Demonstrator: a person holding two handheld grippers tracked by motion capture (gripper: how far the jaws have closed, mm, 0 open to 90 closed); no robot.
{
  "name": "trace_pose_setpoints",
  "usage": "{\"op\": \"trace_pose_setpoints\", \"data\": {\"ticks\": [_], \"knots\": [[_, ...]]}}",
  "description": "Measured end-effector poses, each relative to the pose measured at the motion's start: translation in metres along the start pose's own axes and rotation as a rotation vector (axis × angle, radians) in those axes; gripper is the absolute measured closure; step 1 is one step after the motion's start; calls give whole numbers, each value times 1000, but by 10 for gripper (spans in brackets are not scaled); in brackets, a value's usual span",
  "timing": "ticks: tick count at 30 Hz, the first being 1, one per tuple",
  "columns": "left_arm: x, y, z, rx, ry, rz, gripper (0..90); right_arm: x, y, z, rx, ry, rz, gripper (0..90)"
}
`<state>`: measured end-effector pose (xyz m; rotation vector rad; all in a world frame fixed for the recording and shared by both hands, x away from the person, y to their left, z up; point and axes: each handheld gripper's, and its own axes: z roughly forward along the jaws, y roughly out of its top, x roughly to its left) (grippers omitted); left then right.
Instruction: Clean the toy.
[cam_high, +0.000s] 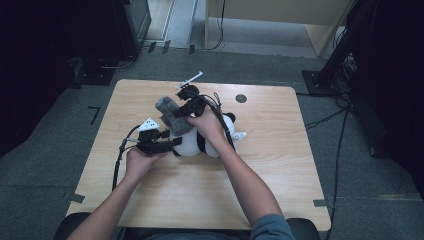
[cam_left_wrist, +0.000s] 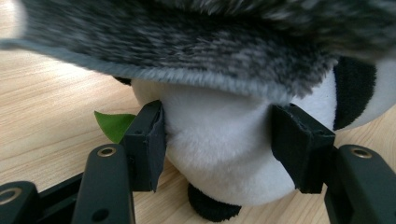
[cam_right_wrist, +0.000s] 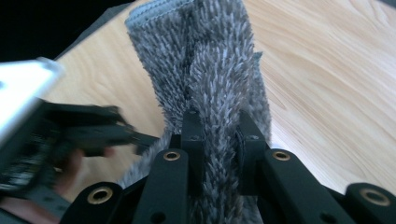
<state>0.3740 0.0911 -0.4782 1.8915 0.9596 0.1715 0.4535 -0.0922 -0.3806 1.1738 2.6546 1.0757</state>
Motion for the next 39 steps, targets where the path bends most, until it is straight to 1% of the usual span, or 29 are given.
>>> {"op": "trace_pose_setpoints", "data": {"ticks": [2, 4, 7, 13, 17, 20, 24, 29, 31, 34, 36, 38, 39], "knots": [[0, 0, 0, -1, -1, 1, 396, -11, -5, -2, -11, 4, 30, 783], [0, 0, 0, -2, 0, 5, 396, -18, -8, -6, -21, -5, 50, 782], [-1, 0, 1, 0, -1, 7, 396, -26, -12, -13, -24, -26, 56, 782], [-1, 0, 1, -2, -4, 4, 397, -43, -21, -30, -31, -60, 85, 783], [-1, 0, 1, -1, -5, 4, 397, -56, -28, -43, -30, -85, 109, 784], [-1, 0, 1, -2, -5, 1, 397, -66, -36, -55, -50, -99, 135, 782], [-1, 0, 1, -2, -7, 0, 397, -79, -46, -70, -72, -106, 171, 780], [-1, 0, 1, -5, -7, -2, 396, -95, -57, -86, -92, -128, 204, 781], [-1, 0, 1, -6, -8, -3, 397, -101, -63, -90, -89, -138, 217, 781], [-1, 0, 1, -8, -9, -3, 396, -110, -72, -93, -85, -140, 240, 779], [0, 0, 1, -9, -10, -5, 397, -116, -77, -93, -80, -140, 259, 778], [0, 0, 1, -10, -11, -7, 397, -121, -82, -94, -88, -146, 269, 778], [0, 0, 1, -11, -11, -7, 397, -124, -85, -93, -82, -144, 283, 778]]}}
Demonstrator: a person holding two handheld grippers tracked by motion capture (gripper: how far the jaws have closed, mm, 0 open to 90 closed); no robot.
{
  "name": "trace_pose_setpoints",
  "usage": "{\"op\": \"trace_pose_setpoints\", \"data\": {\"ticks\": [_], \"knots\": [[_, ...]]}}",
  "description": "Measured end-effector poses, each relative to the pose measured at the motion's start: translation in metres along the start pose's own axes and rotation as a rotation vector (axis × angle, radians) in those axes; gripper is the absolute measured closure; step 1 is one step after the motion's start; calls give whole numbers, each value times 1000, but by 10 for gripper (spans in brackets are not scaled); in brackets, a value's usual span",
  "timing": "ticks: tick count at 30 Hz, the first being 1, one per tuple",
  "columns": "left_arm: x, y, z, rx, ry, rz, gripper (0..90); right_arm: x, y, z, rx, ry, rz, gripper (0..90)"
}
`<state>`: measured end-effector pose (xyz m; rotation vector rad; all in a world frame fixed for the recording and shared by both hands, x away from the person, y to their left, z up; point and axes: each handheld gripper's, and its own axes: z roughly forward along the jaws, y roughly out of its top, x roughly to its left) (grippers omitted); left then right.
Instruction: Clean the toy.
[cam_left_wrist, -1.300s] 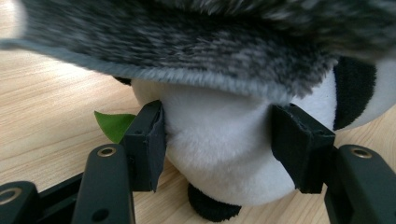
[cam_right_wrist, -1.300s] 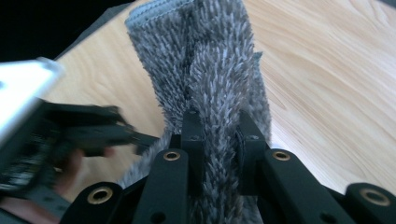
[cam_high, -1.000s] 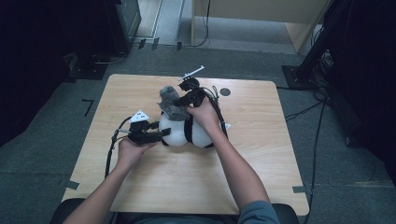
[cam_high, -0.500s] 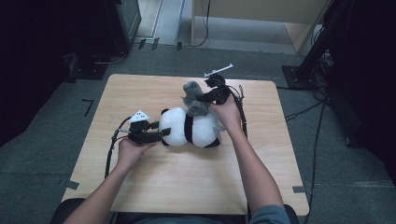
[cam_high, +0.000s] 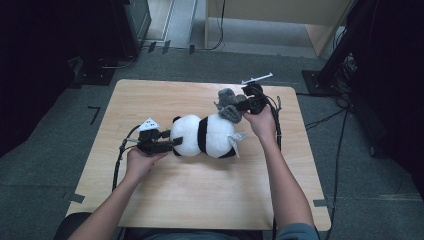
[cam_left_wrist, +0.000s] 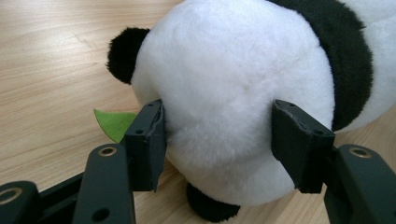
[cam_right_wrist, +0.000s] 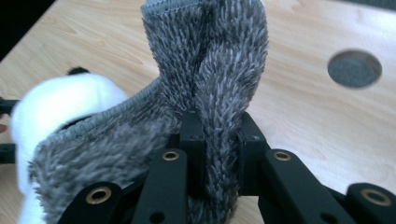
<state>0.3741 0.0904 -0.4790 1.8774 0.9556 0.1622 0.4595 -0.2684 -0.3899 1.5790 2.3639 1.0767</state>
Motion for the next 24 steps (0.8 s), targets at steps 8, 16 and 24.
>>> {"op": "trace_pose_setpoints", "data": {"ticks": [8, 16, 24], "knots": [[0, 0, 0, -7, -1, -6, 397, -25, -13, 8, 19, -18, 64, 778], [1, 0, 0, -8, -4, -7, 397, -37, -23, 13, 27, -63, 82, 781], [1, -1, 0, -6, -3, -6, 394, -39, -29, -1, 18, -115, 66, 788]]}}
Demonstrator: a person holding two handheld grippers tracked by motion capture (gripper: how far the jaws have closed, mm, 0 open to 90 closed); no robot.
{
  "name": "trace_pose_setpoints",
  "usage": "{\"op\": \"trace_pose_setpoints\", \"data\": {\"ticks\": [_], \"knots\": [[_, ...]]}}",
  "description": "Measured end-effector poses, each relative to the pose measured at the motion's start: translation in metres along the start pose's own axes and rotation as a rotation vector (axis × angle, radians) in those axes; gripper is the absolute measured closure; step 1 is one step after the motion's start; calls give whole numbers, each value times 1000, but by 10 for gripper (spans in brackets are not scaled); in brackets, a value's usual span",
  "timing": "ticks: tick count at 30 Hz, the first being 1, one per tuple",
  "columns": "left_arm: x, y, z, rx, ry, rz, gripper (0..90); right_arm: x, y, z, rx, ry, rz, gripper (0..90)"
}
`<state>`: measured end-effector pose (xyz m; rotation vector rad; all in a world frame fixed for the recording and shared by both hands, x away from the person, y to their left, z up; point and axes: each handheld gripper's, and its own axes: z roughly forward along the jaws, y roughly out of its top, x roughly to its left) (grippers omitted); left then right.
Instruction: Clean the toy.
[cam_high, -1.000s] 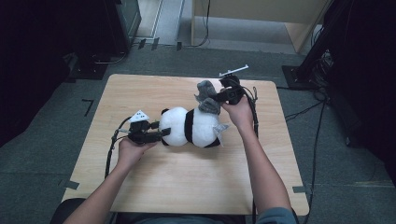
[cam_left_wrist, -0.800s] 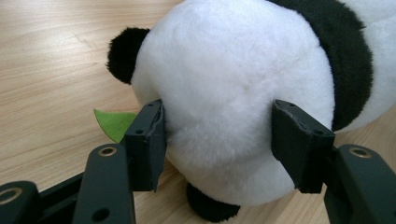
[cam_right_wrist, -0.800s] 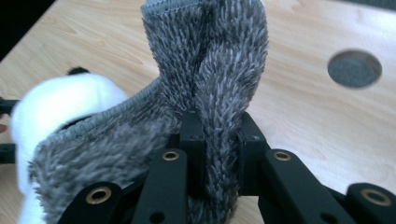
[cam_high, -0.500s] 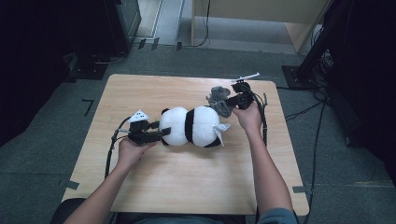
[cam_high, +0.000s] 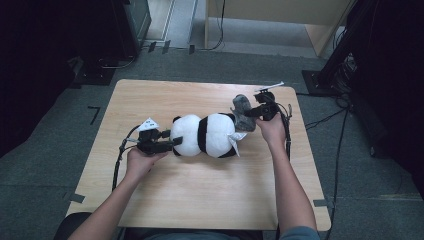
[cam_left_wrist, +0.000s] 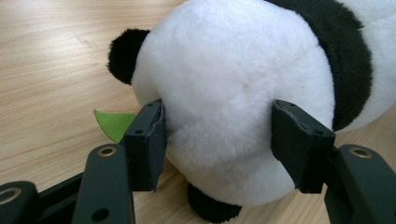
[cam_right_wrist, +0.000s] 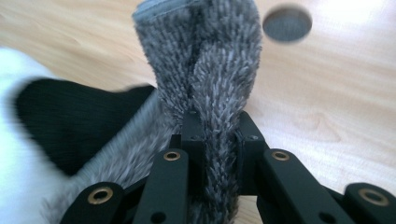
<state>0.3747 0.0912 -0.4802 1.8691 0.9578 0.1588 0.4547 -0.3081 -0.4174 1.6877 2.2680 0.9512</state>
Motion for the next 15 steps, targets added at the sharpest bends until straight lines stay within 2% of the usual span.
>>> {"op": "trace_pose_setpoints", "data": {"ticks": [2, 5, 10, 15], "knots": [[0, 0, 0, -1, 1, 0, 394, 5, 1, -12, -43, 19, 0, 788], [0, 0, 0, 0, 2, 0, 395, 19, 3, -27, -81, 30, -38, 788], [0, 0, 0, 0, 2, 3, 395, 51, 12, -49, -125, 53, -133, 788], [0, 0, 0, -5, 1, -3, 395, 86, 23, -63, -146, 85, -222, 788]]}}
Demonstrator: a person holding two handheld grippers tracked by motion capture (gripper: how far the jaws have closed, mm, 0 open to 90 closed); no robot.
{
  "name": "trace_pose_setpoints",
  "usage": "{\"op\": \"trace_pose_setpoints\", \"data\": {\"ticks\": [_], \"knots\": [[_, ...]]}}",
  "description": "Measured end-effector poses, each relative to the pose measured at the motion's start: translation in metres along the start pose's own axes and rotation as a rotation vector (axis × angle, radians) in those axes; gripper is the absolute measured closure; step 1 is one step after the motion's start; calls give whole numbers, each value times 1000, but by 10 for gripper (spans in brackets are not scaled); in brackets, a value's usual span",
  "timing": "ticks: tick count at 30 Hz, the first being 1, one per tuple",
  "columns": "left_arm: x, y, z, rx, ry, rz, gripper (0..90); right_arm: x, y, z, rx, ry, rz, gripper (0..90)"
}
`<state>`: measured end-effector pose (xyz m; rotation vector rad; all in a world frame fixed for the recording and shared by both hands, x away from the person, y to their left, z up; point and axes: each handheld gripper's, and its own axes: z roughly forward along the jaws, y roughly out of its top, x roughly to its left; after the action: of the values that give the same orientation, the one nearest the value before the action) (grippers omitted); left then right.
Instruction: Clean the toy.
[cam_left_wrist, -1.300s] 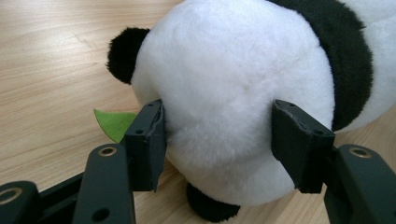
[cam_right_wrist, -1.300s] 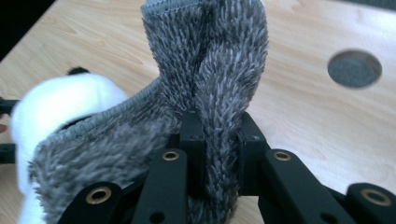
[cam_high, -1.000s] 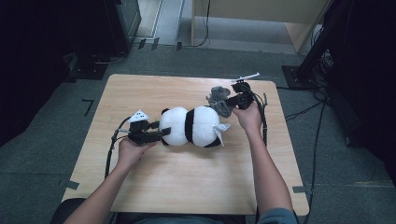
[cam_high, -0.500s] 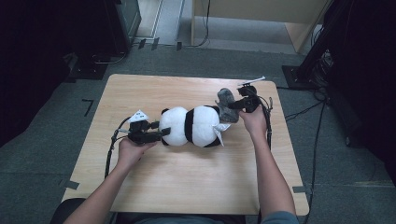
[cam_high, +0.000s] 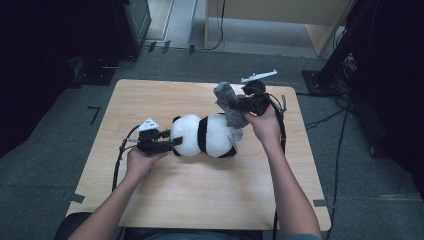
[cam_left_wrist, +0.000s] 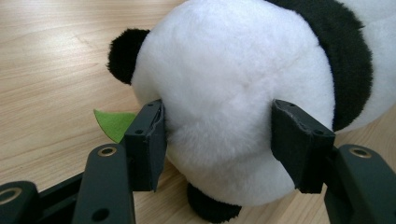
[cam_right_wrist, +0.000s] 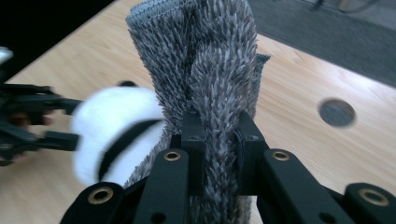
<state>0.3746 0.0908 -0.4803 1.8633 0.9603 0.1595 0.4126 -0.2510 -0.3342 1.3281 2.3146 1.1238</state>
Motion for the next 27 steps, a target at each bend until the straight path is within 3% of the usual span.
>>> {"op": "trace_pose_setpoints", "data": {"ticks": [7, 18, 23, 27], "knots": [[0, 0, -1, 6, 0, 7, 395, 43, 24, 7, -8, 75, -82, 788], [0, 0, -1, 6, -1, 9, 395, 105, 47, 46, 12, 206, -163, 787], [0, 0, 0, 3, 0, 9, 395, 122, 49, 64, 16, 275, -147, 787], [0, 0, 0, 2, 2, 9, 395, 120, 39, 84, 36, 316, -109, 788]]}}
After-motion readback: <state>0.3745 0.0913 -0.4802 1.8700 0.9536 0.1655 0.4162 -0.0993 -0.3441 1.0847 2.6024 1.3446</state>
